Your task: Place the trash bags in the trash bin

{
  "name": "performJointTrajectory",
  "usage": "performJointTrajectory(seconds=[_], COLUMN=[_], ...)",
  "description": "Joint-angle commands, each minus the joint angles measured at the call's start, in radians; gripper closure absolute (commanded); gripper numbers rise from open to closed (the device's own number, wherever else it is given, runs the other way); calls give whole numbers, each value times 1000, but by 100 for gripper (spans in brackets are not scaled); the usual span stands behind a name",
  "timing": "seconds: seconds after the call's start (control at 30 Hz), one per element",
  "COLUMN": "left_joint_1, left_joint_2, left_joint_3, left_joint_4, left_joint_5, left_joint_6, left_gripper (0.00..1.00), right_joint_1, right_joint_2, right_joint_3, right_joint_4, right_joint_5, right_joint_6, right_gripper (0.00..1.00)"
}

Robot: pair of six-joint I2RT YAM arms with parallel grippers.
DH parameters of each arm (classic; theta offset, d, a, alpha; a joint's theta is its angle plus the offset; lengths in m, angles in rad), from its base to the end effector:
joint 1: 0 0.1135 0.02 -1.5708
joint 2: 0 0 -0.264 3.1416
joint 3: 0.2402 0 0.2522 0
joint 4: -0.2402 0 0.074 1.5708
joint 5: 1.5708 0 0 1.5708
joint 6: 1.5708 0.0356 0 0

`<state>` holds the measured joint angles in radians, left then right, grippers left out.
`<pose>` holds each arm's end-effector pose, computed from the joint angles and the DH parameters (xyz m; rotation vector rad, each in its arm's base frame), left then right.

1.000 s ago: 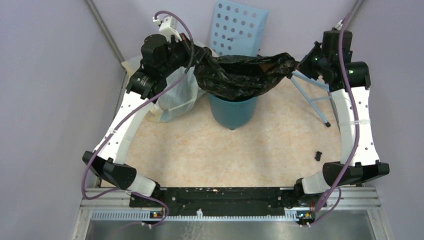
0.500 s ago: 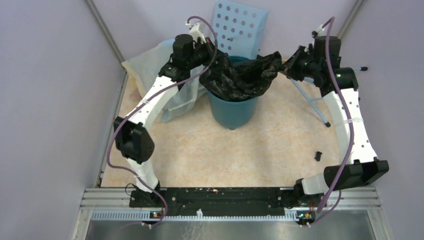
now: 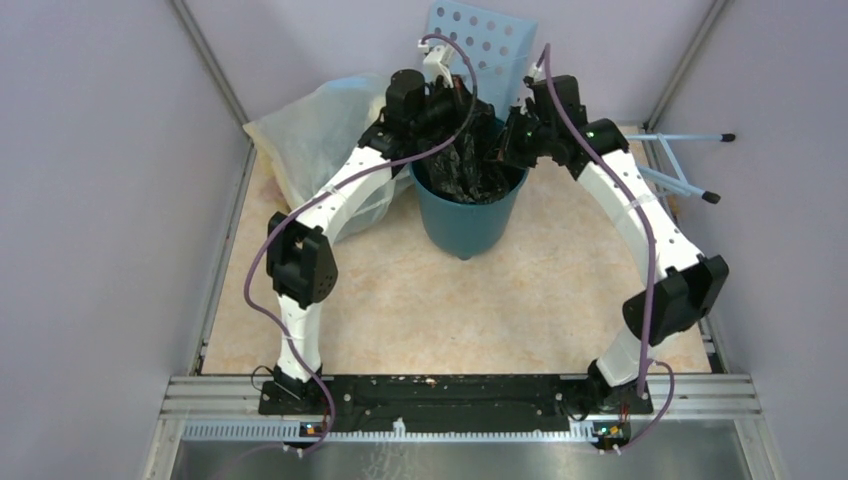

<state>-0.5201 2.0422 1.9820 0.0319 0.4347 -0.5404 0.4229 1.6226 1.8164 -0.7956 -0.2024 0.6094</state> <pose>0.4215 -0.2586 0.3908 0.3450 1.6903 -1.1506 0.3183 0.1511 0.4216 0.0906 2.2722 0.7904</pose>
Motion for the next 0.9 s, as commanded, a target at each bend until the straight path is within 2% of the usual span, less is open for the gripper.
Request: performJointTrajectory(seconds=[0.0, 0.2, 0.4, 0.57, 0.67, 0.87], left_joint_1=[28, 51, 81, 118, 162, 198], left_joint_2=[-70, -174, -343, -450, -547, -780], left_joint_3=[6, 30, -77, -127, -224, -541], left_joint_4=[61, -26, -101, -264, -337, -294], left_joint_5=[1, -76, -210, -242, -249, -241], left_joint_6=[86, 126, 105, 98, 74, 23], left_gripper=[100, 100, 100, 100, 100, 100], right_joint_1=[4, -40, -136, -168, -191, -199], right_joint_2=[36, 4, -92, -129, -157, -249], right_joint_3=[120, 167, 127, 130, 85, -83], right_joint_4=[-70, -112, -120, -197, -260, -251], right_joint_5=[89, 142, 197, 286, 280, 289], right_joint_6=[-82, -86, -40, -55, -58, -57], right_gripper=[100, 100, 100, 100, 100, 100])
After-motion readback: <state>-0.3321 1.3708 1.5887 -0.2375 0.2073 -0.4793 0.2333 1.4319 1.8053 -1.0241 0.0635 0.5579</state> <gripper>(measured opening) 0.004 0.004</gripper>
